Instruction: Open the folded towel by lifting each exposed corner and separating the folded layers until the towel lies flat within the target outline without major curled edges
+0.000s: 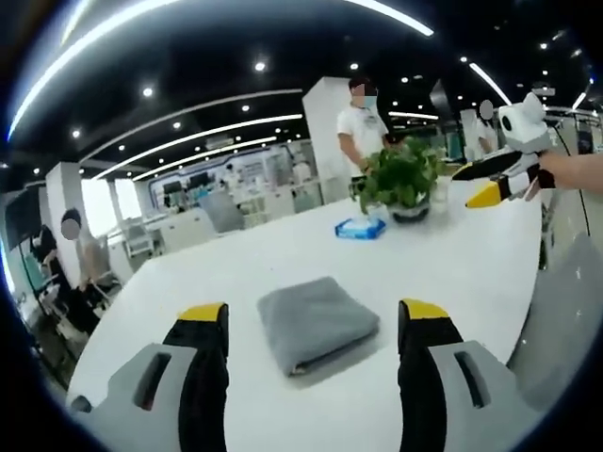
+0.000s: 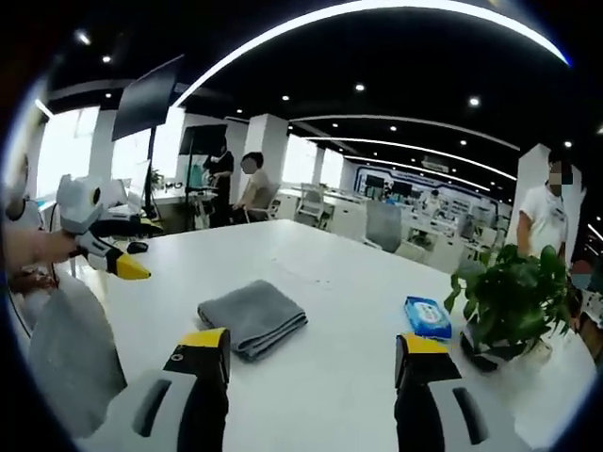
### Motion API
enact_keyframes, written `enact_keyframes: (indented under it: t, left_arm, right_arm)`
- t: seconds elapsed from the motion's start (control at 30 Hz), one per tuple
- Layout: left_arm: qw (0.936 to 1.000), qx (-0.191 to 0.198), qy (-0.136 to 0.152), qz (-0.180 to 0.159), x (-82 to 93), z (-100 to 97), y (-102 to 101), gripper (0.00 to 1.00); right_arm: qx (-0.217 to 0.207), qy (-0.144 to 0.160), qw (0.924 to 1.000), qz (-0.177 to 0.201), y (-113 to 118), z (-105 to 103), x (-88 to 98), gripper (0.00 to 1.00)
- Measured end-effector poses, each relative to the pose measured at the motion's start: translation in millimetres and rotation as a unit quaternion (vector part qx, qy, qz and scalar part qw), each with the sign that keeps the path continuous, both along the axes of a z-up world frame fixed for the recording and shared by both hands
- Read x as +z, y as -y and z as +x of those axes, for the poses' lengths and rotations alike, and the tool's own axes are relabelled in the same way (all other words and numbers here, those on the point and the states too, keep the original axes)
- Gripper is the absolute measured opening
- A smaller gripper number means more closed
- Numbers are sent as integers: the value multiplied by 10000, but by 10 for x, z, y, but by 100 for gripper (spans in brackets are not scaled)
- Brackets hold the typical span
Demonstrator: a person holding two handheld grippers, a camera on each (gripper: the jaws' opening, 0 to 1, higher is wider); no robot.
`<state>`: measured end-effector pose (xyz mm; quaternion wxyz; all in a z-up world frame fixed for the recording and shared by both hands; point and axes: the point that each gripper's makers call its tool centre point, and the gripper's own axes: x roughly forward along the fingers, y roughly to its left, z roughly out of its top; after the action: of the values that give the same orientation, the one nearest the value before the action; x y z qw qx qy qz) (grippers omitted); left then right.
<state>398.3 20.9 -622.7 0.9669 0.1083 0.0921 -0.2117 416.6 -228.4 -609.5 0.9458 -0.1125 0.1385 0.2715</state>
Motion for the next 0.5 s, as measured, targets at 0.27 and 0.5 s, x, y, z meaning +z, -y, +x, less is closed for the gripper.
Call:
enact_keyframes:
  t: [0.27, 0.5]
  left_arm:
    - [9990, -197, -390, 108, -276, 111, 166, 62]
    - [9967, -394, -660, 250, -441, 239, 283, 53]
  right_arm:
    - [62, -223, 9997, 72, -155, 77, -178, 64]
    - [100, -323, 9994, 75, -224, 216, -291, 59]
